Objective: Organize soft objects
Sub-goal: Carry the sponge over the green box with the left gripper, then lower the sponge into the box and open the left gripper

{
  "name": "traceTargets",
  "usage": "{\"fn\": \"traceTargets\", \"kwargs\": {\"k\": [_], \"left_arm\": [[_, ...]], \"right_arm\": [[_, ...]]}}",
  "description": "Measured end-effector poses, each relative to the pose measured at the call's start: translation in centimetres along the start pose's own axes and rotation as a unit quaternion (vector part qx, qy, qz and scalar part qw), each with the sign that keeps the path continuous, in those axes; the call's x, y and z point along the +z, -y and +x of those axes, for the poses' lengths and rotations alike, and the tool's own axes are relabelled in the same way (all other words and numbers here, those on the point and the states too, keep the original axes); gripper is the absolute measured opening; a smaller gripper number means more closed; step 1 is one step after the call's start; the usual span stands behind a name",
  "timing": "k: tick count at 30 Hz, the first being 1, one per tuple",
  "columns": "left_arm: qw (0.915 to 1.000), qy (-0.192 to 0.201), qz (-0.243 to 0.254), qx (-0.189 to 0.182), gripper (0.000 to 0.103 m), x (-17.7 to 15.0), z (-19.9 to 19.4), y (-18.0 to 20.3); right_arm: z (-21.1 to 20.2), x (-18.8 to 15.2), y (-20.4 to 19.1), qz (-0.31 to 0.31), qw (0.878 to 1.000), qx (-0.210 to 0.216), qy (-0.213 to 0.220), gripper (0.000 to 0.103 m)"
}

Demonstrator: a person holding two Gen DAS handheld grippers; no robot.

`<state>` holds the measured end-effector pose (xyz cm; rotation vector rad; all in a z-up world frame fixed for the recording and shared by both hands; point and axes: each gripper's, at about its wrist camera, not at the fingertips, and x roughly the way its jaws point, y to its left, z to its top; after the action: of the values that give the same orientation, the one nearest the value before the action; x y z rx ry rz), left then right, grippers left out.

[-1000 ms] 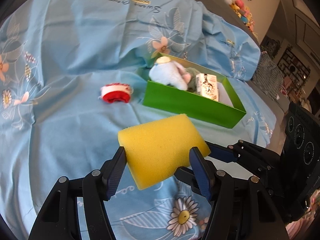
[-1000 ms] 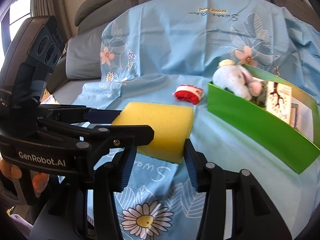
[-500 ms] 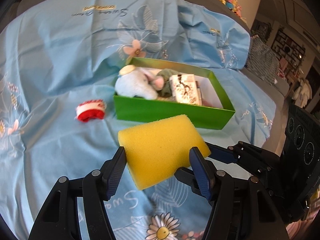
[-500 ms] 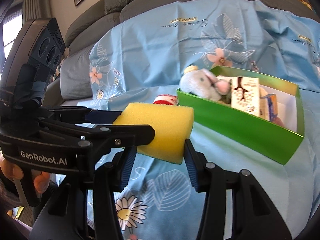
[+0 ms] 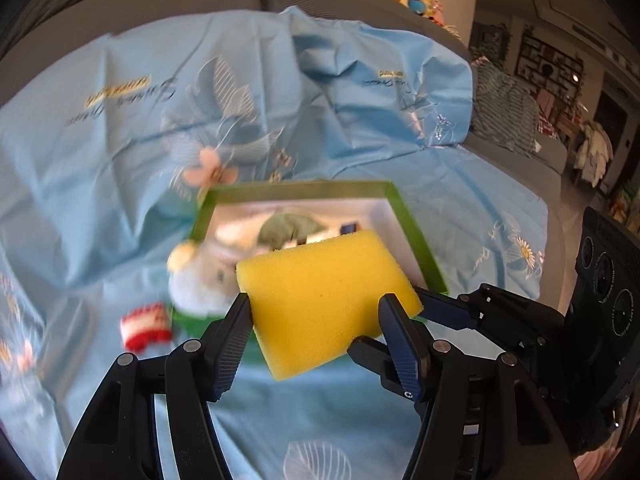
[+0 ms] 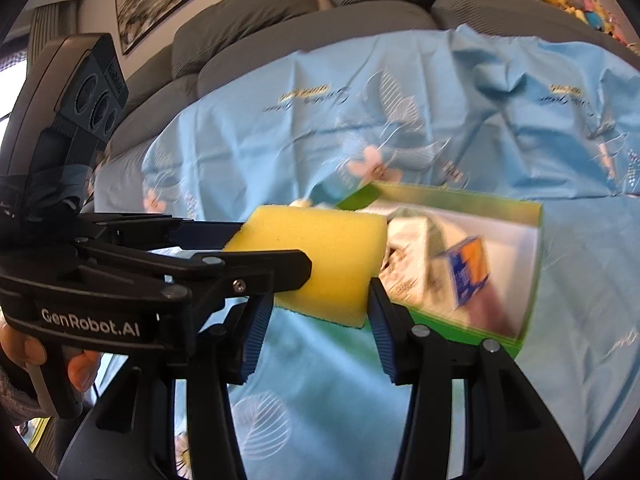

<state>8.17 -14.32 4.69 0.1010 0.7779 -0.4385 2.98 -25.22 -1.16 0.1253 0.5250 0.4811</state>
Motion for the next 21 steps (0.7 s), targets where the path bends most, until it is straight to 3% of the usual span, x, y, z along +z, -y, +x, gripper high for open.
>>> {"fn": "traceTargets", "kwargs": {"k": [4, 9, 21], "left_arm": [[0.9998, 0.005, 0.020, -0.001, 0.065, 2.8, 1.6, 0.7], [0.9998, -0.006, 0.009, -0.018, 0.065, 5.5, 4.6, 0.4], [0.9986, -0.043, -0.014, -0.025, 0.065, 7.0, 9.5, -0.4]], "right_arm": [[0.4, 1.6, 1.9, 0.004, 1.000, -0.018, 0.015, 0.047], [1.2, 3.5, 4.8, 0.024, 0.999, -0.034, 0.023, 0.047], [4.6, 4.4, 8.5, 0.040, 0.997, -0.065, -0.016, 0.047]]}}
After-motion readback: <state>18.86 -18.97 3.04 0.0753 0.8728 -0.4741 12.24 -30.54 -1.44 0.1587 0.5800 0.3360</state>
